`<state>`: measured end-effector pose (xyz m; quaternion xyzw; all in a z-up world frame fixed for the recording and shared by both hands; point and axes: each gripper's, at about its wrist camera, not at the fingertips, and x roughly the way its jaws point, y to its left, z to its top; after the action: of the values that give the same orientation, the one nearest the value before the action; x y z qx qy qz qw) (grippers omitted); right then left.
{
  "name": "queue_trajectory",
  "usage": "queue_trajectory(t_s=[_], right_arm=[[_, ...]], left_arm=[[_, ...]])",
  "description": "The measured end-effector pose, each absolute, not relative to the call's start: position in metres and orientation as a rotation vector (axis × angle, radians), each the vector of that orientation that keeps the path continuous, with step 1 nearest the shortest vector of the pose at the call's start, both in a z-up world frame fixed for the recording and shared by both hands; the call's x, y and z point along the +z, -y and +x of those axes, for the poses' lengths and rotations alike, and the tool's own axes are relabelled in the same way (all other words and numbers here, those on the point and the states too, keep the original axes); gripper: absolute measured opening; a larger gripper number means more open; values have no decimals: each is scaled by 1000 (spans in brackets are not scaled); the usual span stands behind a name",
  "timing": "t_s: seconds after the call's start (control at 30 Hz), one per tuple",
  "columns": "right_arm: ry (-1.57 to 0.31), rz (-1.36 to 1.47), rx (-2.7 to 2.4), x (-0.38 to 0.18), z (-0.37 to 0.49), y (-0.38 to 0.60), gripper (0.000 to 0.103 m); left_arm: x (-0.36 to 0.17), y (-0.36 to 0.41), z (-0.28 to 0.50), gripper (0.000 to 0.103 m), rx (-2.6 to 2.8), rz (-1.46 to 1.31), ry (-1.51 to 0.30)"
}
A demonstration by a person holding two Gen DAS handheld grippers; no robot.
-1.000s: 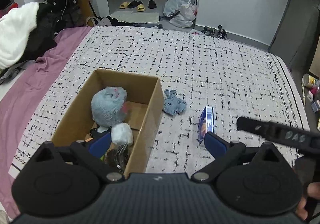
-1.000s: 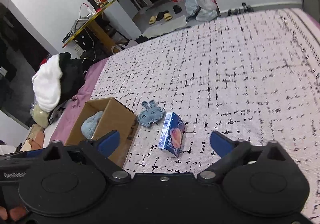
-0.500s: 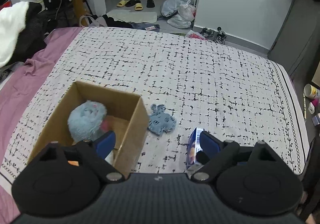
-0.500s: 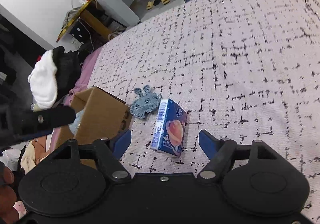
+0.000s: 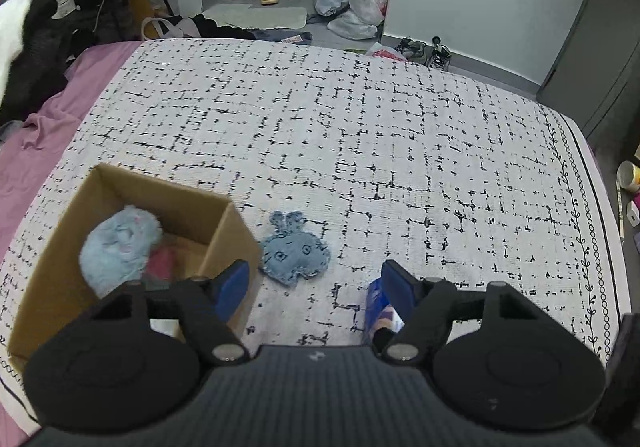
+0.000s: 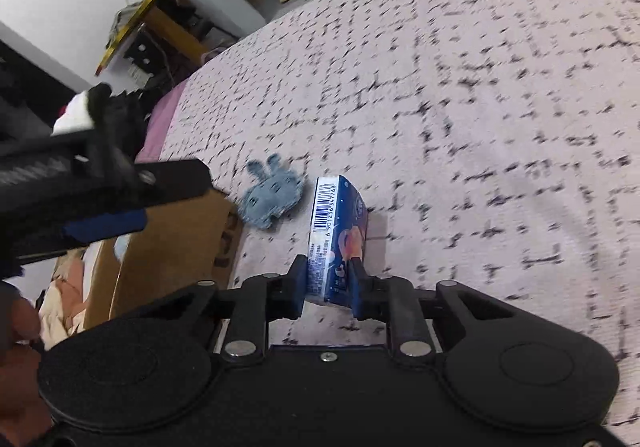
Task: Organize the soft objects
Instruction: 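Close the right tool on the milk carton while the left tool grasps the blue bunny plush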
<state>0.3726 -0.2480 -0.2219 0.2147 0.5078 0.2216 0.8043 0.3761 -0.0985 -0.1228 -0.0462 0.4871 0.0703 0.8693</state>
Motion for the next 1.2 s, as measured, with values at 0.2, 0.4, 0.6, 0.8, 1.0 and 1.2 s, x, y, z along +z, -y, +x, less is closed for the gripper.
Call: queue_trajectory(t_s=[0.2,0.4,0.6,0.8,1.0,1.2], right_arm=[[-1090,521,428,-224,377,268,20],[-1060,542,352,-216,383,290,20],[-1045,589,315,-218,387,309,20],[-1044,614,327,-220,389,312,21],[-1047,622,334,-218,392,314,21],[-1047,622,334,-219,392,315,21]], left_arm=[[-136,111,385,72,140,-36,-1007],[-156,123,393,72,146,45,-1007],[-186,133,400,61,151,167,-1031],[-208,135,403,53,186,292,-1030],[-221,136,412,53,198,332,-1042],[-228,136,421,47,220,312,-1044]])
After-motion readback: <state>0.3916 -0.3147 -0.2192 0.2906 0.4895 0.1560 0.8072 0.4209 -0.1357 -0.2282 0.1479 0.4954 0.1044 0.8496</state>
